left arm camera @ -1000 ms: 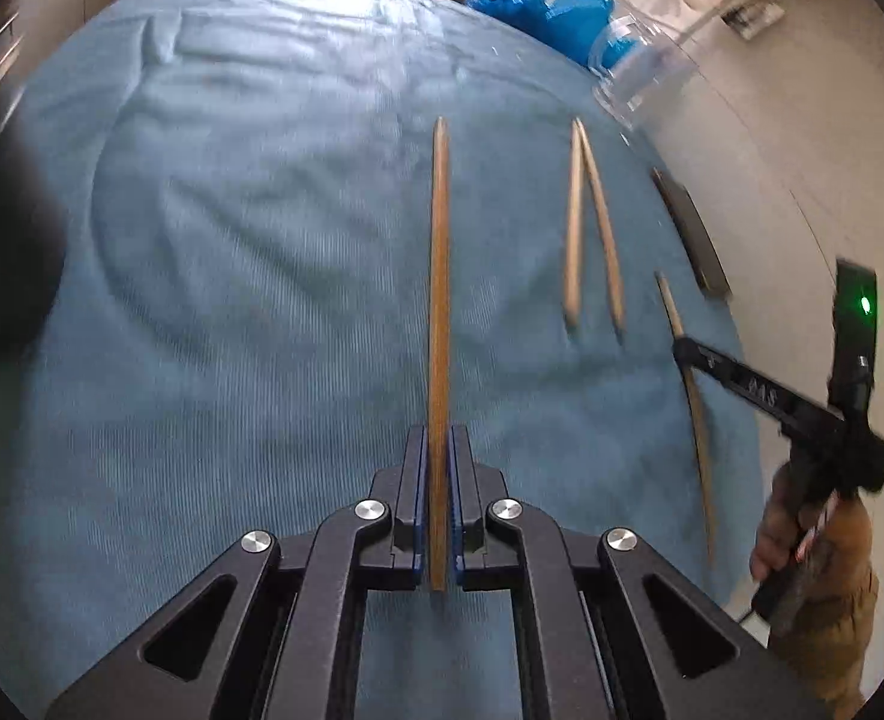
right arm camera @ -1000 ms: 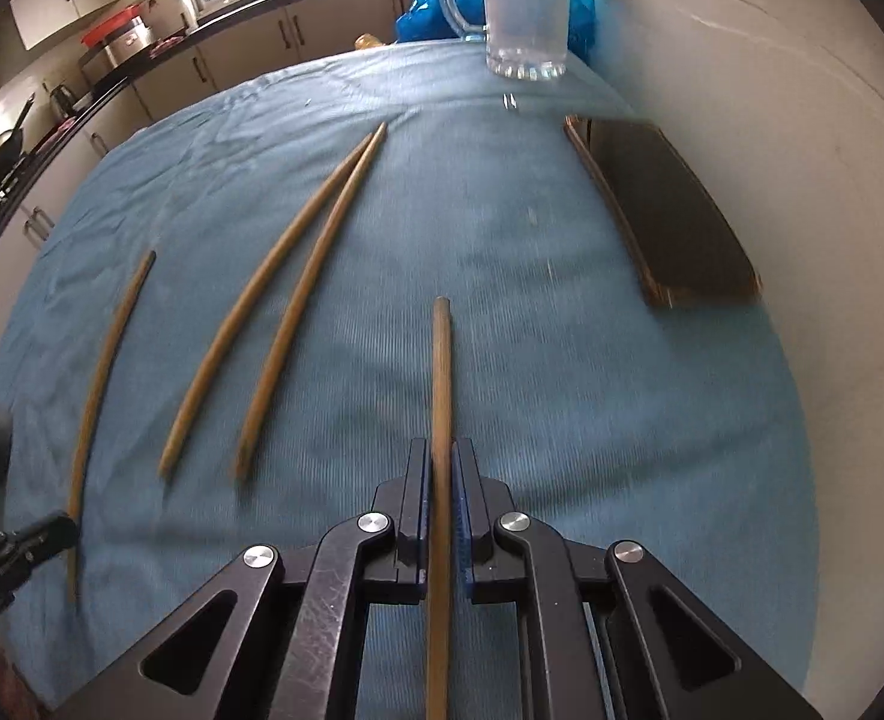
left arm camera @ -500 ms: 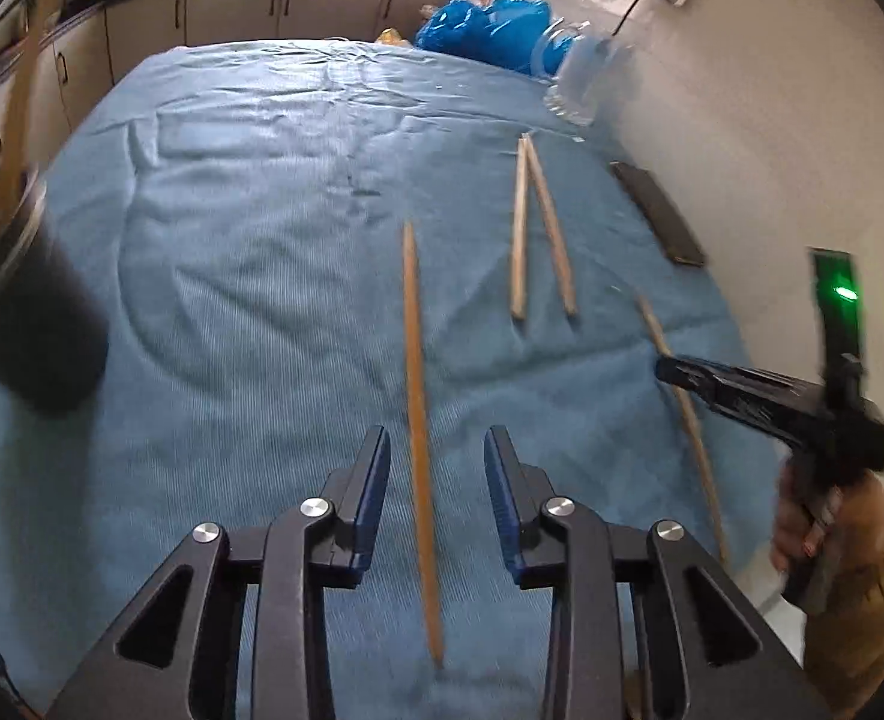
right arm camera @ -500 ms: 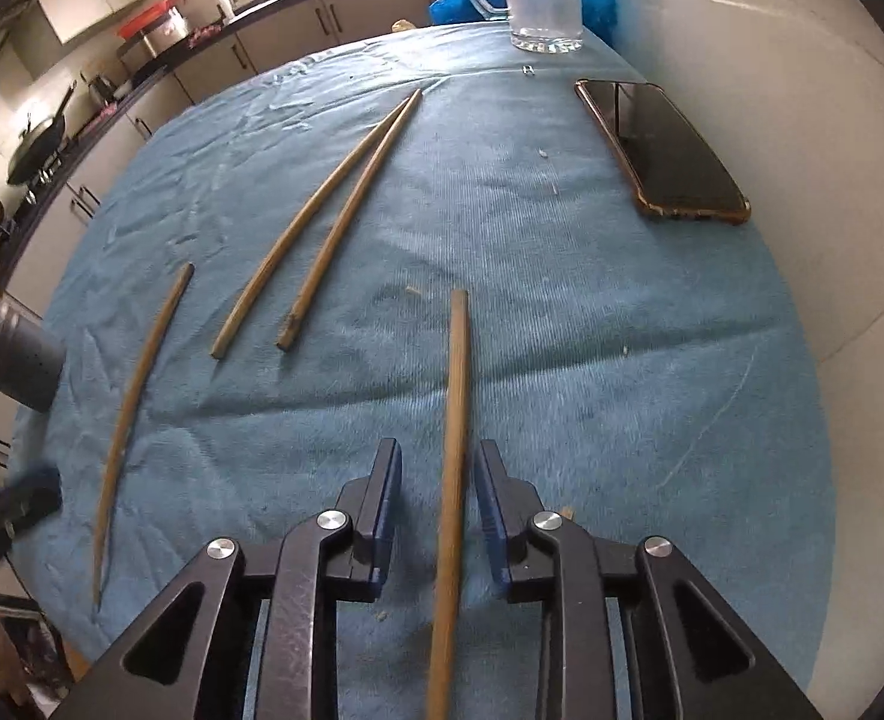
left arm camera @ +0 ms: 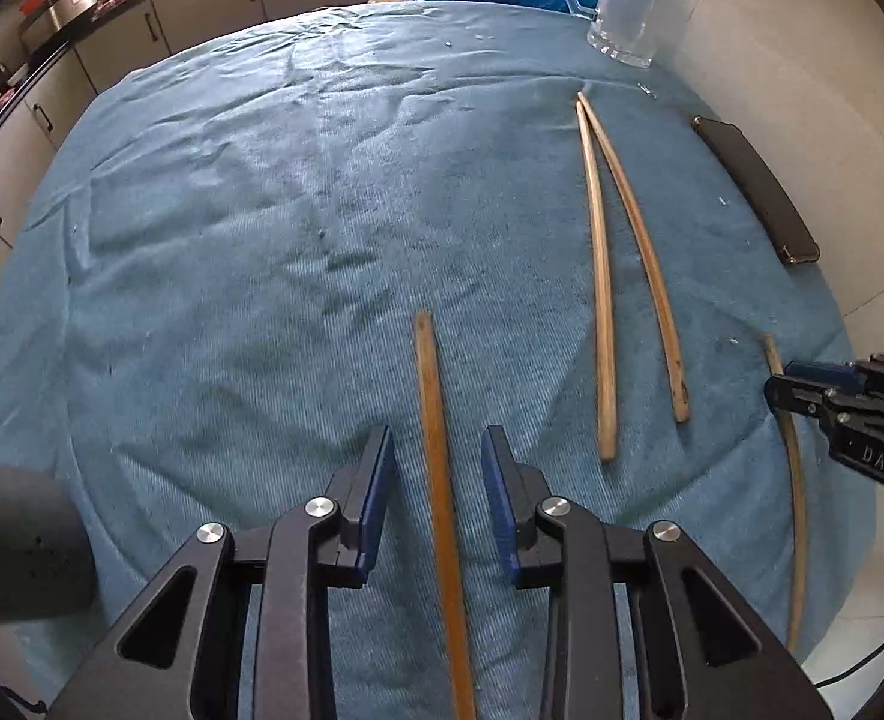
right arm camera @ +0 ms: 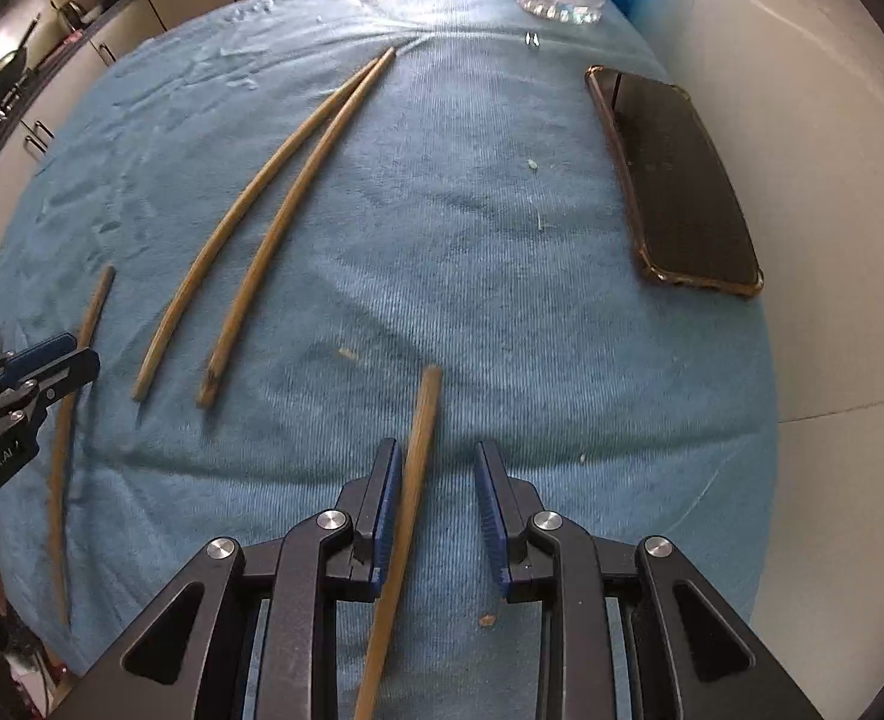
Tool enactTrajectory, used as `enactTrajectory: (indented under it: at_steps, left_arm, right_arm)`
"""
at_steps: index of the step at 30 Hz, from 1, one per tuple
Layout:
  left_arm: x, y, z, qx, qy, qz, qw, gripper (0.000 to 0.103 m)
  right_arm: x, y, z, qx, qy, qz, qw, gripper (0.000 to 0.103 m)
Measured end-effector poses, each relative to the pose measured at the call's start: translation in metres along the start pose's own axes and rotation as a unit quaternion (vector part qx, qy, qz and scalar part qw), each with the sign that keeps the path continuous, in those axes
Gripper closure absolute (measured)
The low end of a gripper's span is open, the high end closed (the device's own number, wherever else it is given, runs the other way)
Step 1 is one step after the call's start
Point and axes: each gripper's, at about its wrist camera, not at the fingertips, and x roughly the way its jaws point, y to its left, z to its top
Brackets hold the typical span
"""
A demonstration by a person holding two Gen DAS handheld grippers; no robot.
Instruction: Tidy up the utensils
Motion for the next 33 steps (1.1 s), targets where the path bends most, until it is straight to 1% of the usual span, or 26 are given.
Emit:
enactTrajectory:
  at_steps: [3,5,9,10,11,12,13,14,15,16,17,18,20,23,25,29,33]
  left_arm:
    - [0.002,-0.003,0.004,0.014,0.004,0.010,0.9998,0.074]
    - [0.003,-0.005,0.006,0.016,0.004,0.009,0.9998,0.074]
    - [0.008,-0.005,0.010,0.013,0.011,0.002,0.9999,0.074]
    - [0.009,-0.005,0.011,0.014,0.014,-0.001,0.9998,0.072]
    - [0.010,-0.006,0.012,0.017,0.017,-0.004,0.9997,0.070]
    - [0.010,-0.006,0.013,0.020,0.018,-0.007,0.9996,0.070]
    - [0.010,-0.006,0.012,0.019,0.017,-0.009,0.9996,0.070]
    - [0.009,-0.004,0.010,0.015,0.013,-0.011,0.9997,0.084]
    - [0.008,-0.001,0.008,0.007,0.011,-0.015,0.9998,0.096]
    - [0.007,0.003,0.006,-0.005,0.014,-0.026,0.9995,0.097]
    - [0.004,0.009,0.003,-0.019,0.010,-0.040,0.9990,0.097]
    - [0.000,0.012,0.001,-0.025,0.000,-0.045,0.9987,0.097]
    - [-0.014,0.016,-0.006,-0.030,-0.025,-0.043,0.9983,0.097]
    - [-0.040,0.022,-0.017,-0.043,-0.061,-0.065,0.9951,0.097]
    - [-0.063,0.022,-0.026,-0.044,-0.093,-0.068,0.9924,0.097]
    - [-0.101,0.017,-0.047,-0.038,-0.153,-0.077,0.9845,0.097]
    - [-0.130,0.020,-0.064,-0.050,-0.199,-0.087,0.9748,0.097]
  right_arm:
    - [0.004,0.001,0.013,-0.005,0.028,-0.001,1.000,0.076]
    - [0.006,0.002,0.019,-0.006,0.048,0.001,0.999,0.076]
    - [0.009,0.005,0.028,-0.012,0.064,-0.003,0.998,0.076]
    - [0.010,0.007,0.030,-0.015,0.063,-0.005,0.998,0.077]
    - [0.011,0.008,0.033,-0.017,0.060,-0.004,0.998,0.082]
    - [0.012,0.012,0.036,-0.018,0.054,-0.002,0.998,0.086]
    - [0.011,0.017,0.038,-0.020,0.047,-0.004,0.999,0.088]
    - [0.011,0.021,0.037,-0.024,0.038,-0.004,0.999,0.093]
    - [0.009,0.026,0.036,-0.030,0.029,-0.008,0.999,0.094]
    - [0.009,0.034,0.032,-0.032,0.022,-0.010,0.999,0.095]
    - [0.007,0.036,0.030,-0.029,0.012,-0.002,1.000,0.096]
    - [0.005,0.038,0.026,-0.025,0.005,0.006,1.000,0.096]
    - [0.001,0.039,0.020,-0.011,-0.010,0.027,1.000,0.096]
    - [-0.015,0.048,0.006,-0.010,-0.052,0.046,0.998,0.096]
    - [-0.027,0.050,-0.003,-0.016,-0.079,0.054,0.995,0.096]
    - [-0.063,0.060,-0.026,-0.037,-0.150,0.054,0.987,0.096]
    - [-0.098,0.071,-0.047,-0.046,-0.217,0.069,0.973,0.096]
